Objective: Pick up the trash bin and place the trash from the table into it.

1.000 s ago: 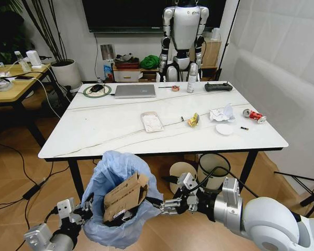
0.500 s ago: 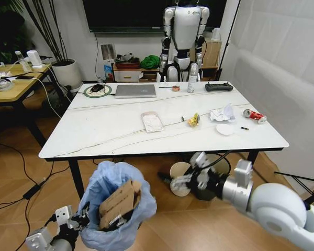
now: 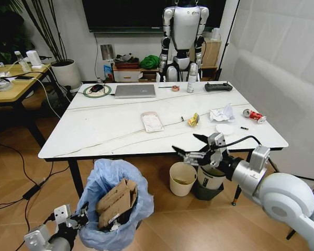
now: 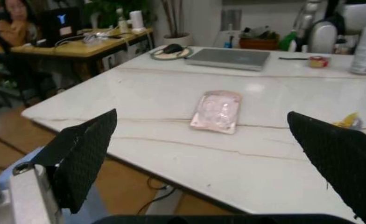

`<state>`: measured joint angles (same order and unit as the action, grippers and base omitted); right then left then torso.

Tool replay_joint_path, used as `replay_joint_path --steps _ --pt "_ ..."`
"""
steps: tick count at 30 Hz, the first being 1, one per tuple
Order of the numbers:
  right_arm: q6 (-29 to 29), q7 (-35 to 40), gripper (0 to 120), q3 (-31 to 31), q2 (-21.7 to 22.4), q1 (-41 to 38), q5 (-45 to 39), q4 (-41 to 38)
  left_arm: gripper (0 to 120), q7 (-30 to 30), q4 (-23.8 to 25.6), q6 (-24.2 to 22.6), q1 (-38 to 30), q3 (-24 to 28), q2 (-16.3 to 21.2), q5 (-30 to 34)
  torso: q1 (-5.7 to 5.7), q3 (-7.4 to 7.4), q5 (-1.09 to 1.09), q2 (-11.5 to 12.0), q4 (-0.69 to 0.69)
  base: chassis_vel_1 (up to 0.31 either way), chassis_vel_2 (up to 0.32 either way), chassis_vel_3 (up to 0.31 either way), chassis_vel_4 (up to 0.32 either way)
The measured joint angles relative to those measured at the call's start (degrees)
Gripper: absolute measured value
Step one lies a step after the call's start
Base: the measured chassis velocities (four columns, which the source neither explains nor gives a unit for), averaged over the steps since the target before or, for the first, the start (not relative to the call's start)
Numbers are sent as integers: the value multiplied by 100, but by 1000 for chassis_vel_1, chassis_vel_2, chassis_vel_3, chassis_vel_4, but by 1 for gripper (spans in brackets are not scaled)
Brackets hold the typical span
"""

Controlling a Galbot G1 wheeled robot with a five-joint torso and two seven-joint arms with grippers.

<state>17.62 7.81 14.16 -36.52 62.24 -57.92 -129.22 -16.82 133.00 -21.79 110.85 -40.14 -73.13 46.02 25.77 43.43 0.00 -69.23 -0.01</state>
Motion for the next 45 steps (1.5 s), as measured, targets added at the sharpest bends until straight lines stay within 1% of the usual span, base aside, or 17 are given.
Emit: replay_joint_path --steps 1,6,9,10,11,13,14,15,16,18,22,30,31,34,36,40,45 --pt "0 0 100 0 0 0 0 0 1 0 0 0 0 0 0 0 0 0 0 0 0 0 0 0 0" --pt "-142 169 100 -339 -488 -492 101 624 1 26 -28 6 18 55 -85 -55 0 0 -1 0 0 0 0 0 0" --pt "-48 187 100 -495 -684 -696 105 869 1 34 -38 9 22 60 -115 -76 0 0 -2 0 0 0 0 0 0" --pt "77 195 100 -657 -907 -919 132 1161 1 39 -39 12 33 58 -145 -91 0 0 0 0 0 0 0 0 0" --pt "199 196 100 -756 -1056 -1076 253 1389 1 41 -36 12 41 47 -163 -98 0 0 -1 0 1 0 0 0 0" --pt "562 171 100 -1000 -1390 -1499 1009 1873 1 41 8 14 79 -18 -195 -106 0 1 1 0 1 0 0 0 0" --pt "595 157 100 -1037 -1430 -1560 1129 1933 1 41 11 14 82 -25 -198 -106 0 1 1 0 0 0 0 0 0" --pt "681 108 100 -1194 -1574 -1807 1541 2151 1 42 34 15 98 -69 -213 -106 0 1 0 0 2 0 0 0 0" --pt "681 108 100 -1194 -1574 -1807 1541 2151 1 42 34 15 98 -69 -213 -106 0 1 0 0 2 0 0 0 0" --pt "779 -43 100 -1477 -1837 -2201 1902 2541 1 34 77 15 131 -172 -236 -105 0 1 -2 0 2 0 0 0 0" --pt "712 -333 100 -1795 -2147 -2591 2402 3110 1 26 162 17 204 -294 -254 -90 0 1 -2 0 2 0 0 0 0" --pt "695 -461 100 -2138 -2562 -2833 2912 3636 1 26 198 21 217 -352 -300 -90 0 0 -2 0 0 0 0 0 0" --pt "710 -490 100 -2214 -2749 -2884 3040 3793 1 24 198 21 211 -354 -309 -93 0 1 -1 0 0 0 0 0 0" --pt "724 -505 100 -2335 -3017 -3017 3172 4062 1 23 189 22 190 -353 -317 -95 0 0 -2 0 0 0 0 0 0" --pt "715 -510 100 -2365 -3068 -3048 3201 4129 1 23 184 22 185 -351 -321 -96 0 0 -2 0 1 0 0 0 0" --pt "539 -523 100 -2510 -3445 -3271 3475 4618 1 22 169 22 150 -333 -353 -97 0 0 -2 0 1 0 0 0 0" --pt "343 -527 97 -2625 -3686 -3418 3697 4990 1 21 169 22 151 -348 -357 -101 0 0 -2 0 0 0 0 0 0"
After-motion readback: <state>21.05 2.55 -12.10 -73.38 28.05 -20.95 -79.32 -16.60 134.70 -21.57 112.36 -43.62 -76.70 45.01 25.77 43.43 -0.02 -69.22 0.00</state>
